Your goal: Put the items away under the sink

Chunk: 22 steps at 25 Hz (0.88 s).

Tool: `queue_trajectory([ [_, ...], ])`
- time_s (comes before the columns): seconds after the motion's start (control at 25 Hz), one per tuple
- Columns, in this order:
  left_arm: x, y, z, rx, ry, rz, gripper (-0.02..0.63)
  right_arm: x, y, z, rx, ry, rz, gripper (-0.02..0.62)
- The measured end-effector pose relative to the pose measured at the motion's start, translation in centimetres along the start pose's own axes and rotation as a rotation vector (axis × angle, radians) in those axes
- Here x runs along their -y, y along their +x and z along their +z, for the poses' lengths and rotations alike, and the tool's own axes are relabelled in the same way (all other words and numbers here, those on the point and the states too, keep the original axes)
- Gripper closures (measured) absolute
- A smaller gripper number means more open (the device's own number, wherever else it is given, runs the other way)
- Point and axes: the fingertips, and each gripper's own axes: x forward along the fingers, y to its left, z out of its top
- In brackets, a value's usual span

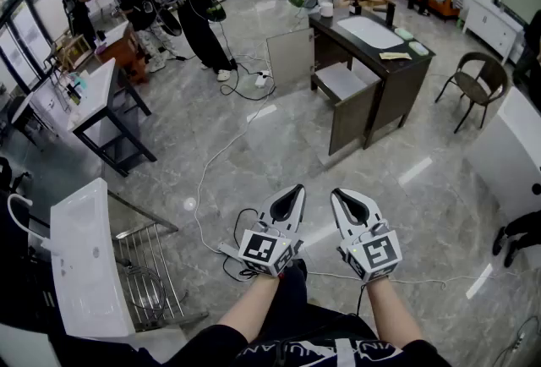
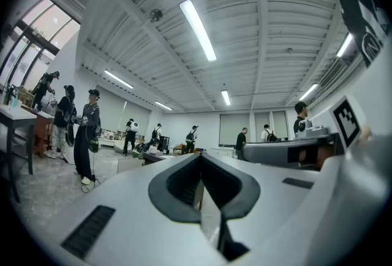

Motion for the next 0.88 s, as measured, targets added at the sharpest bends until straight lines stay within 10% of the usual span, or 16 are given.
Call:
queue_trajectory([
  [0.88,-27.0,19.7,-2.2,-0.042,-0.042,-0.037,0.598,11.0,32.1,-3.7,-0.045,0.085,-0.006,0.557],
])
